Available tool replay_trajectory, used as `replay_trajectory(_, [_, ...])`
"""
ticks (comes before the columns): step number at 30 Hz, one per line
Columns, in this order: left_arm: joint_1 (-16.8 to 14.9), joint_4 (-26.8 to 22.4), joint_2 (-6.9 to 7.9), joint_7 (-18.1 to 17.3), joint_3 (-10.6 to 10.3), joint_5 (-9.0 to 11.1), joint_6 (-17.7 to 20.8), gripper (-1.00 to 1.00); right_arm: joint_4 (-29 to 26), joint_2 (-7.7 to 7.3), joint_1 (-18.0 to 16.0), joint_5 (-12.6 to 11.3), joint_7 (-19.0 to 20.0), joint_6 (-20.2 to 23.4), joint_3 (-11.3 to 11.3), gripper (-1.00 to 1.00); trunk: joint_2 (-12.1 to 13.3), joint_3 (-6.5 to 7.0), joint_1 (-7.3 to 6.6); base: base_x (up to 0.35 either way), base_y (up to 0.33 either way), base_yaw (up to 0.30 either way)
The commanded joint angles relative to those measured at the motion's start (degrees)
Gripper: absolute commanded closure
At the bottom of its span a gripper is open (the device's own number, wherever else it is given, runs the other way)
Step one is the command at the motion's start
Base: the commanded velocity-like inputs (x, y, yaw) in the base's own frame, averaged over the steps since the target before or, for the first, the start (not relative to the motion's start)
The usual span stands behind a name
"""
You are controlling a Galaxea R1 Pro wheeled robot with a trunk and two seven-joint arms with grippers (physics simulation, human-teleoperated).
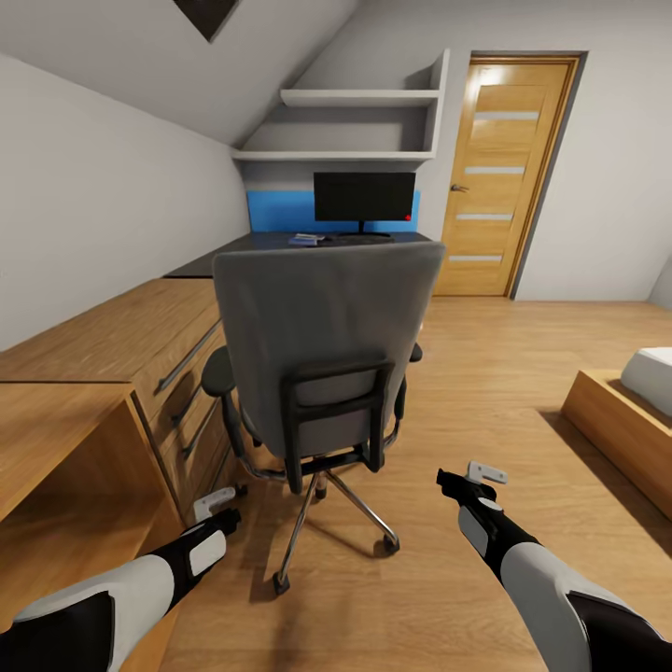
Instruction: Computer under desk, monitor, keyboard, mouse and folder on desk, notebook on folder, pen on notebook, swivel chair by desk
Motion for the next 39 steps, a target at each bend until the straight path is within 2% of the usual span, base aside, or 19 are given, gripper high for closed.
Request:
replay_trajectory(1, [-0.02,-0.25,0.08,0.42,-0.48,0.37,-0.22,-1.00,0.07,0.00,-0.03,-0.19,-0.10,-0.23,0.01,-1.00,-0.02,0.04,-0.01,0.000,0.000,0.000])
replay_trajectory(3, [-0.02,-0.25,0.11,0.41,-0.48,-0.56,-0.22,-1.00,0.07,0.00,-0.01,-0.15,-0.09,-0.24,0.01,-1.00,-0.02,0.21,-0.01,0.034,0.000,0.000])
replay_trajectory(9, [-0.02,-0.25,0.12,0.41,-0.48,-1.27,-0.21,-1.00,0.07,0.00,0.03,-0.16,-0.08,-0.23,0.01,-1.00,-0.02,0.54,-0.01,0.187,0.000,0.000])
replay_trajectory(21, [-0.02,-0.25,0.12,0.43,-0.48,-1.31,-0.14,-1.00,0.11,0.00,0.03,-0.15,-0.07,-0.22,0.01,-1.00,-0.02,0.60,-0.01,0.100,0.000,0.000])
replay_trajectory(39, [-0.02,-0.25,-0.39,0.58,-0.48,-1.26,-0.14,-1.00,0.16,-0.01,0.03,-0.12,-0.03,-0.22,0.01,-1.00,-0.02,1.00,-0.01,0.295,-0.034,-0.063])
